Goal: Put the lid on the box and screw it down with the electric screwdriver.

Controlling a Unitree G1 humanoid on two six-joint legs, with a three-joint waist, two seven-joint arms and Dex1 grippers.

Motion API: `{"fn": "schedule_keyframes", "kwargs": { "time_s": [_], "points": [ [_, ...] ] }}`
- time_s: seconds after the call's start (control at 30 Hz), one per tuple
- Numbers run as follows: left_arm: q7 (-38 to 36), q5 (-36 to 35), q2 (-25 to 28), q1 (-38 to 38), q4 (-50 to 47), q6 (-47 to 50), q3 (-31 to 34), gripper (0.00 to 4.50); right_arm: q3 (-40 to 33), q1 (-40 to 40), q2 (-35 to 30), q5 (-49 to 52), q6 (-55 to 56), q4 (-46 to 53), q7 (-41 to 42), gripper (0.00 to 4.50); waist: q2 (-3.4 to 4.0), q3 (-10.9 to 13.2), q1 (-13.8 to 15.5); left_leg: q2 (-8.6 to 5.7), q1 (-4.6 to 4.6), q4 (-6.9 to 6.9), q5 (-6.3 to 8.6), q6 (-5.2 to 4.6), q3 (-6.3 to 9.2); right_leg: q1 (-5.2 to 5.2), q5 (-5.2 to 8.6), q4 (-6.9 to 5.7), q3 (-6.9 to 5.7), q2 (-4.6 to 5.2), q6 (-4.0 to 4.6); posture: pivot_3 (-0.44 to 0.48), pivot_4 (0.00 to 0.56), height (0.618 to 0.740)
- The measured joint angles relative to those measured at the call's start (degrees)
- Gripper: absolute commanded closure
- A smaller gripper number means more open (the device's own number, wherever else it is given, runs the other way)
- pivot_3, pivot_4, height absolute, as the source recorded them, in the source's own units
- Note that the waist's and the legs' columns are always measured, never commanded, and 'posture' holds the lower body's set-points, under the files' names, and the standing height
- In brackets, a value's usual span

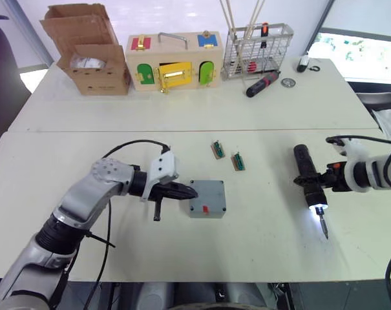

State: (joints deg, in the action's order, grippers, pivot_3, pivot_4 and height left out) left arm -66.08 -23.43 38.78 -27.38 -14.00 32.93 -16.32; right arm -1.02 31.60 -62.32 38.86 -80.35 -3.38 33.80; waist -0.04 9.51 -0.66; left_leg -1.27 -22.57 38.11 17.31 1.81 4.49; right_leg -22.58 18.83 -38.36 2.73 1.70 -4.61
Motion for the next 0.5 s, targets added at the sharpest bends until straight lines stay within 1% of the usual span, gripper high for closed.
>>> {"fn": "schedule_keyframes", "kwargs": {
  "time_s": [0.03, 0.1, 0.17, 0.23, 0.3, 0.37, 0.43, 0.5],
  "points": [
    [0.04, -0.09, 0.00, -0.33, 0.61, 0.10, 0.60, 4.50, -0.35, -0.16, -0.53, -0.45, 1.48, 1.04, 0.60, 0.03, 0.00, 0.00, 0.00, 0.00, -0.01, -0.01, 0.00, -0.01, 0.00, -0.02, 0.00, -0.01, -0.01, 0.00, 0.00, 0.000, 0.150, 0.740],
    [0.31, -0.92, -0.03, -0.86, 2.15, 0.97, 2.52, 4.50, -3.59, -0.09, -0.42, -0.48, 3.88, 2.44, 1.30, 0.03, 0.00, 0.00, 0.00, 0.01, -0.05, -0.02, 0.01, -0.02, 0.00, -0.07, 0.00, -0.02, -0.01, -0.01, 0.00, 0.000, 0.150, 0.740],
    [2.03, -2.72, -1.21, -1.60, 3.88, 3.66, 5.40, 4.50, -8.45, -0.11, 0.84, -0.28, 6.51, 3.28, 1.54, 0.03, 0.00, 0.00, 0.02, 0.01, -0.07, -0.01, 0.01, -0.02, 0.01, -0.07, 0.00, -0.03, -0.01, -0.01, 0.00, 0.000, 0.150, 0.740],
    [4.33, -5.00, -2.60, -2.31, 5.24, 6.80, 8.67, 4.50, -13.68, -2.00, 2.68, 2.07, 8.91, 7.22, 3.57, 0.03, -0.02, 0.00, 0.08, 0.02, -0.10, 0.00, 0.01, -0.02, 0.06, -0.08, 0.00, -0.04, -0.06, -0.02, -0.01, 0.000, 0.150, 0.740],
    [5.70, -6.67, -2.02, -1.68, 5.35, 9.63, 11.15, 4.50, -19.70, -7.98, 5.75, 8.10, 9.88, 17.17, 7.29, 0.03, -0.04, -0.01, 0.06, 0.07, -0.16, -0.01, 0.08, -0.15, 0.15, -0.09, 0.00, -0.02, -0.14, -0.08, -0.01, 0.000, 0.150, 0.740],
    [6.40, -6.75, -0.22, 0.81, 4.76, 10.78, 11.52, 4.50, -21.55, -13.75, 9.26, 13.77, 9.32, 26.11, 8.57, 0.03, -0.02, -0.03, -0.03, 0.09, -0.15, -0.02, 0.12, -0.20, 0.14, -0.12, 0.00, -0.03, -0.13, -0.08, -0.01, 0.000, 0.150, 0.740],
    [6.52, -6.37, 1.04, 4.20, 3.26, 11.31, 11.01, 4.50, -21.44, -19.50, 11.59, 16.19, 9.49, 32.76, 8.21, 0.03, -0.02, -0.02, 0.00, 0.07, -0.18, 0.00, 0.10, -0.18, 0.12, -0.14, 0.00, -0.04, -0.09, -0.02, -0.01, 0.000, 0.150, 0.740],
    [6.60, -5.65, 2.43, 7.88, 1.57, 11.45, 10.05, 4.50, -18.57, -24.94, 13.59, 16.47, 10.36, 38.62, 7.45, 0.03, -0.03, -0.03, 0.03, 0.06, -0.15, 0.03, 0.07, -0.12, 0.12, -0.10, 0.00, -0.05, -0.08, 0.00, -0.01, 0.000, 0.150, 0.740]
  ]
}}
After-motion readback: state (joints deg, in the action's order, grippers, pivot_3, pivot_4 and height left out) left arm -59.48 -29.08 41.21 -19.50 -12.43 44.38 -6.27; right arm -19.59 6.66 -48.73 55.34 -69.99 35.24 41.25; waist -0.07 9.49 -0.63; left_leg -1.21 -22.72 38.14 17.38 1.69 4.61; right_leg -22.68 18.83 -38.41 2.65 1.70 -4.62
